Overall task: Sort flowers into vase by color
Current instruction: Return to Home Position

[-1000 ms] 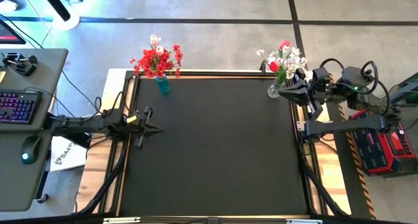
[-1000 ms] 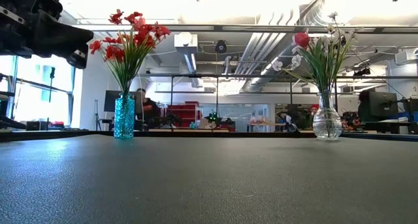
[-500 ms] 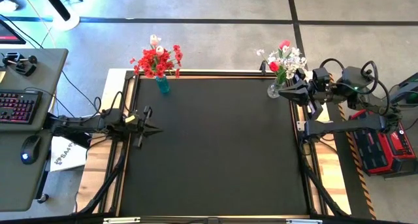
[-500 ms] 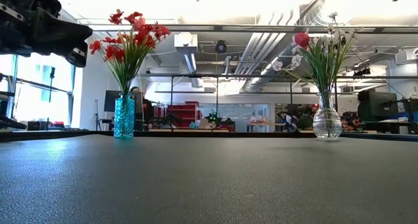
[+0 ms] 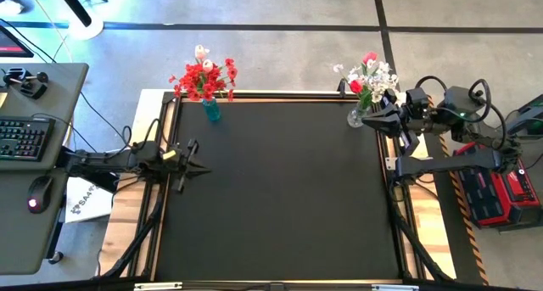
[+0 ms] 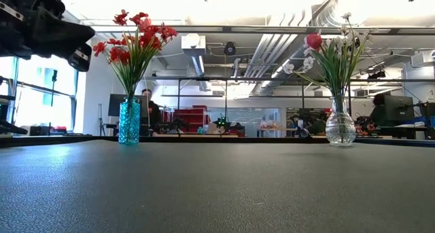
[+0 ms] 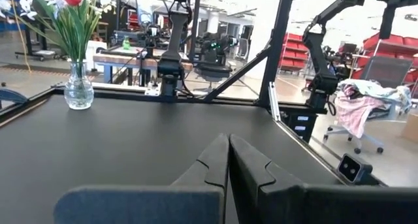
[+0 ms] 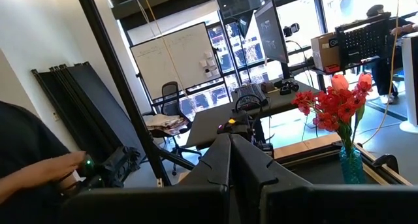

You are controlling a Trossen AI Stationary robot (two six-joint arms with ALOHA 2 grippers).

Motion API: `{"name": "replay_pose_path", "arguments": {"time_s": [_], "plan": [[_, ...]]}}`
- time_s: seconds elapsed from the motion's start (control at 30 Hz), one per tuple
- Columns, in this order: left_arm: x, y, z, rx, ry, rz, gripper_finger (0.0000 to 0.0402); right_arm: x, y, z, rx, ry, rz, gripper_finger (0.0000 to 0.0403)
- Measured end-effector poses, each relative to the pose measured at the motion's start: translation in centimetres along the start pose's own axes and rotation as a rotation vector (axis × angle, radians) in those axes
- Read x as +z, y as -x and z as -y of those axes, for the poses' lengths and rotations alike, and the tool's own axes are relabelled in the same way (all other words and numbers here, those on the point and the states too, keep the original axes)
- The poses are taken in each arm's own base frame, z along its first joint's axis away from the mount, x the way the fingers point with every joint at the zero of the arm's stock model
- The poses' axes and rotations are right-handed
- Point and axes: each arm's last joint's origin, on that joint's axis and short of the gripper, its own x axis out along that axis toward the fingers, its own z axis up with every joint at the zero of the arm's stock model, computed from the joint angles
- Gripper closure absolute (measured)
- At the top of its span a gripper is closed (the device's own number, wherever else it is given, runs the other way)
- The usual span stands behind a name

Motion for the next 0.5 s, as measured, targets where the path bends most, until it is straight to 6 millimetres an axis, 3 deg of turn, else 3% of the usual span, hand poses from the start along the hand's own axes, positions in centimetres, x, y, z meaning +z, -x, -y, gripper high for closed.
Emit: {"name": "replay_pose_path", "arguments": {"time_s": [0.5], "plan": [[-0.09,-0.07,-0.03,0.005,-0.010,-0.011,0.0401,0.00,-0.01,0.00,0.000,0.000,0.000,0.0402]]}}
